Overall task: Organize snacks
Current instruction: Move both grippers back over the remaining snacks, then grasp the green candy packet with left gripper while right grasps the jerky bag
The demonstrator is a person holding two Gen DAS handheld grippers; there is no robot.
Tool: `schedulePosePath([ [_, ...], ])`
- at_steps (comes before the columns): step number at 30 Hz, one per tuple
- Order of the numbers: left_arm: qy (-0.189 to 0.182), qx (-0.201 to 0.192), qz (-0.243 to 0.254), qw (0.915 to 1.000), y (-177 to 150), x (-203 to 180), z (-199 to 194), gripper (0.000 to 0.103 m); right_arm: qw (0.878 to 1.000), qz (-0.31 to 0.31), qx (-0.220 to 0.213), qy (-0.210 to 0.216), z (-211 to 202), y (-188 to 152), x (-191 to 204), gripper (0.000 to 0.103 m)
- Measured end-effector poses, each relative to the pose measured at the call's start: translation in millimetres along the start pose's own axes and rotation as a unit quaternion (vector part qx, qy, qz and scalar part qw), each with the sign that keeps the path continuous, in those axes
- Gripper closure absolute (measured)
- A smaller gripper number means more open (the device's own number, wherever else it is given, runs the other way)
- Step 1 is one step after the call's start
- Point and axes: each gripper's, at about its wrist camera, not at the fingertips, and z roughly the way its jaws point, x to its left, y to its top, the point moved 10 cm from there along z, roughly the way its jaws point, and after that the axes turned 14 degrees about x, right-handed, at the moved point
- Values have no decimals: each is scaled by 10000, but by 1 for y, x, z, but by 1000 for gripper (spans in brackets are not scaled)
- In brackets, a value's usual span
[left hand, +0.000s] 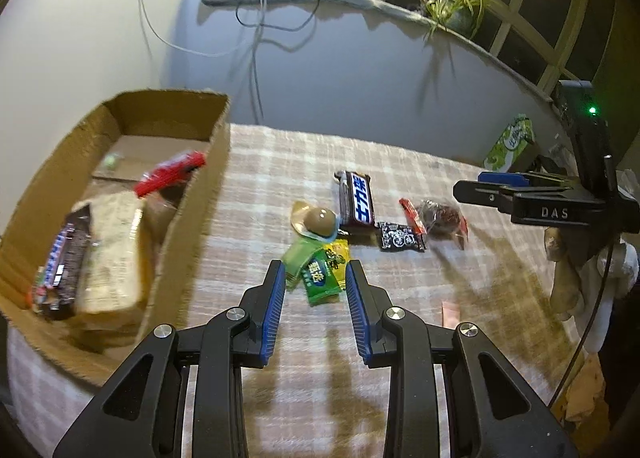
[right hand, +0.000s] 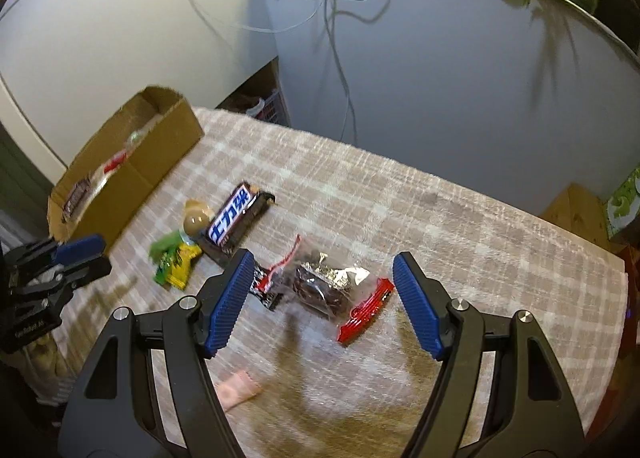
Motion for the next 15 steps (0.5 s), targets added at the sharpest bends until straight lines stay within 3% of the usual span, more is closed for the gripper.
schedulePosePath([
  [11,137,325,-8,9994,10,5,40,73,9981,-568,211,-114,21,1,7,28],
  [12,172,339,5,9993,11,6,42,73,9974,-571,328,-293,22,0,4,28],
  [14,271,363,50,9990,12,8,47,73,9962,-706,421,-281,25,-1,6,28],
  [15,296,381,61,9988,12,9,49,73,9930,-939,687,-216,28,-7,8,28],
])
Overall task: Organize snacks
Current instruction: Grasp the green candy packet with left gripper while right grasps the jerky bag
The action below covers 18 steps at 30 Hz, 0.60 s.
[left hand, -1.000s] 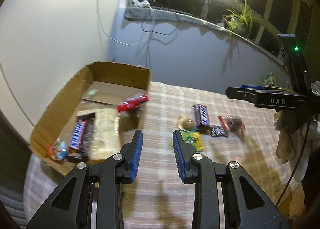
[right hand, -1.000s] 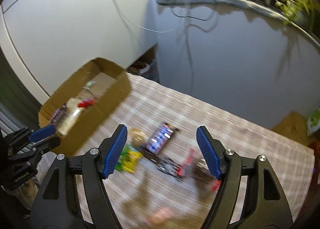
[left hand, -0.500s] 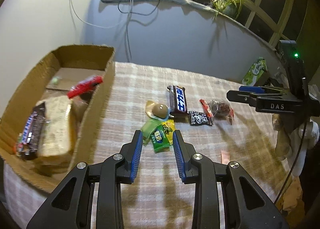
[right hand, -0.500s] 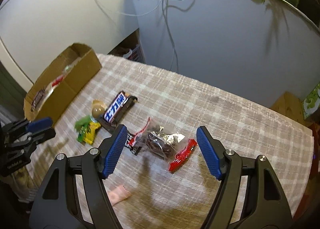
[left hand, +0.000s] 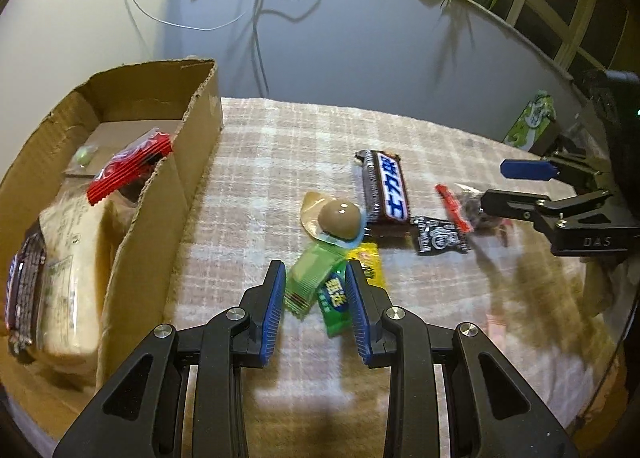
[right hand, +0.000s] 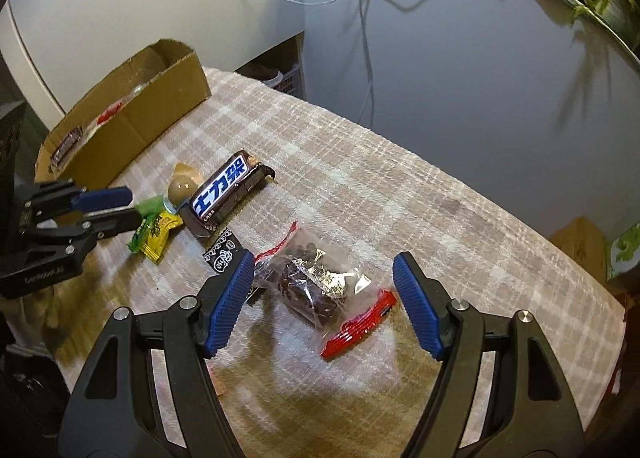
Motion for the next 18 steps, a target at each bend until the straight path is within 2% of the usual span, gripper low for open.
schedulePosePath([
  [7,46,83,63,9999,1,5,10,73,9997,-236,97,-8,15,1,9,29],
  [8,35,85,69,9999,1,5,10,73,9996,-112,-199,-142,16,7,7,29],
  [12,71,51,236,9997,2,1,11,73,9998,-137,-118,-31,23,7,9,29],
  [18,-110,34,185,9998,5,4,13,71,9998,-152,-64,103,26,7,11,43],
])
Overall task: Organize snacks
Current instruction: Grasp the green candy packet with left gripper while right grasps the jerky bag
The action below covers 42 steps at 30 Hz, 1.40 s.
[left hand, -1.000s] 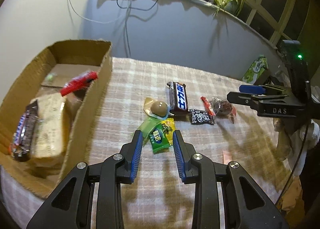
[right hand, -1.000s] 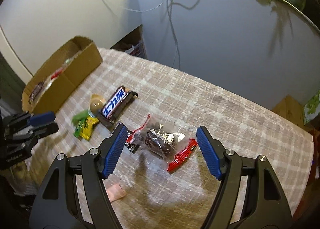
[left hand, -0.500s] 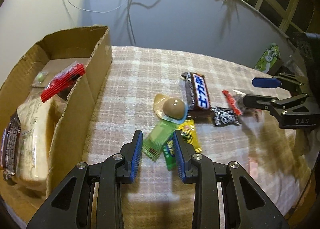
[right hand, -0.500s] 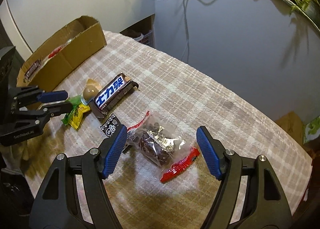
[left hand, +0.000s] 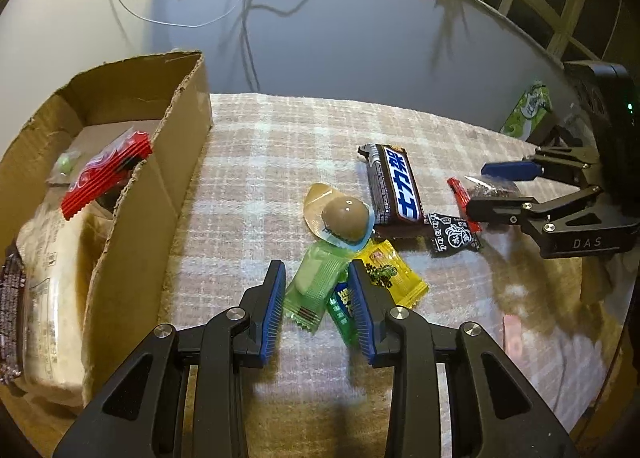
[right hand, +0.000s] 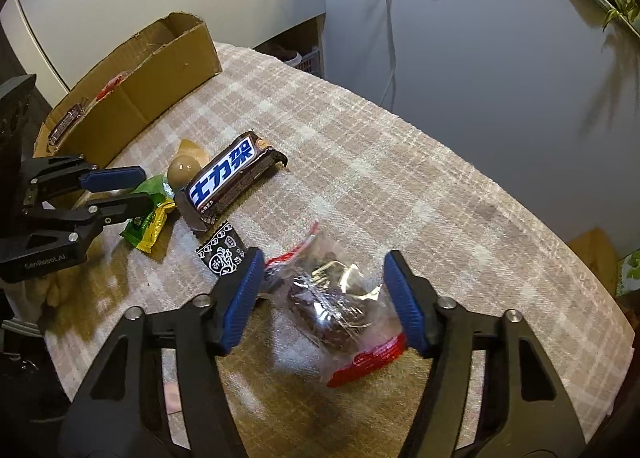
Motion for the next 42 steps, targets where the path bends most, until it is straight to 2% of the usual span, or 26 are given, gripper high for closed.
schedulePosePath([
  [5,-26,8,40,10000,0,-2,-1,75,10000,6,10,55,-1,-4,1,47],
  [8,-84,47,69,9999,-3,-4,-1,83,10000,-16,30,10,-2,-8,-1,48],
  [12,-39,31,49,10000,-4,-5,-2,83,9999,81,48,88,-3,-9,-3,57],
  [14,13,3,129,9999,-3,-6,-2,83,9998,122,56,150,-4,-10,-5,57],
  [17,73,10,176,9998,-2,-6,-1,81,9999,77,86,73,-4,-12,-6,57],
  [20,61,2,-36,10000,2,1,0,66,9999,132,92,16,-4,-13,-11,53],
  [21,28,-1,-50,10000,2,1,0,64,9998,151,103,9,-4,-14,-12,48],
  [24,124,-27,37,9999,-1,-3,1,64,9998,170,110,40,-3,-14,-13,48],
  [25,137,-32,27,9999,-2,-4,0,65,9997,182,114,70,-3,-15,-13,48],
  [27,34,-13,7,10000,-3,-6,0,83,9997,207,118,94,-4,-17,-14,48],
  [29,-45,0,-77,10000,-3,-6,0,83,9995,230,124,155,-3,-19,-15,48],
  [30,-27,-16,-71,10000,-3,-6,0,83,9994,262,117,185,-4,-19,-15,51],
  [31,-3,-27,-81,10000,-3,-5,-1,83,9993,277,105,211,-4,-20,-15,58],
  [34,-18,-26,-144,9999,-5,-5,-1,83,9992,319,58,249,-6,-20,-16,64],
  [42,-132,-87,-240,9996,-8,-5,-10,84,9977,576,-219,298,-25,-25,-25,66],
])
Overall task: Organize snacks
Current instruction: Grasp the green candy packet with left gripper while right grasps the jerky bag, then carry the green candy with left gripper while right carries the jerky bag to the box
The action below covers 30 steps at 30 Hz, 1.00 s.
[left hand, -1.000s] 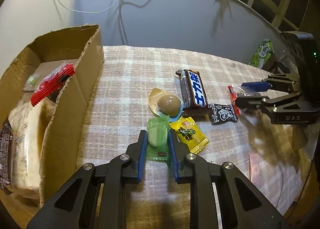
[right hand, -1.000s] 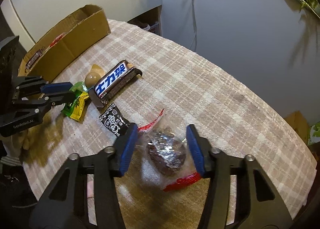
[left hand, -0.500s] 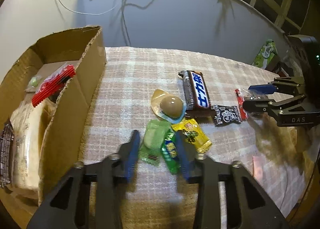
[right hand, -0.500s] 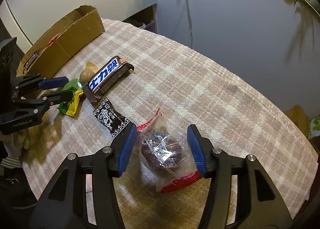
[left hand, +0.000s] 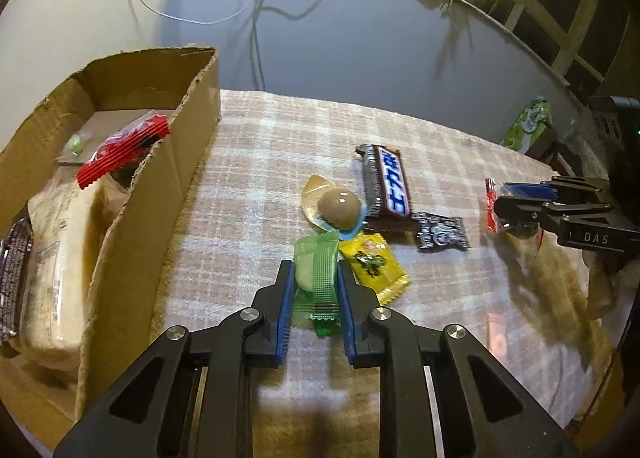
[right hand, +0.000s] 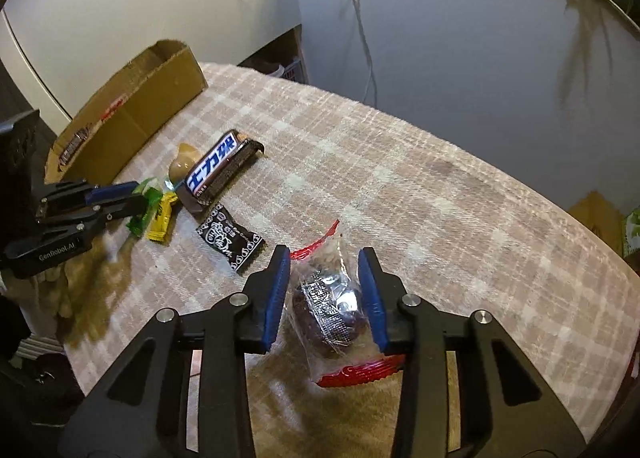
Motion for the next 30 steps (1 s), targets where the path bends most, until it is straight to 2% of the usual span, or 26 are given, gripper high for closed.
schedulePosePath([
  [6,-29,-280,67,9996,4,-4,-25,84,9996,-17,-265,19,-26,6,8,66],
  [12,67,-668,-20,9977,6,11,-61,84,9983,-209,-535,117,-50,26,38,66],
  [21,287,-1021,-437,9934,-1,65,-99,84,9945,-674,-745,313,-59,74,110,66],
  [30,510,-1209,-721,9887,-12,112,-121,84,9903,-1053,-737,524,-43,120,181,66],
])
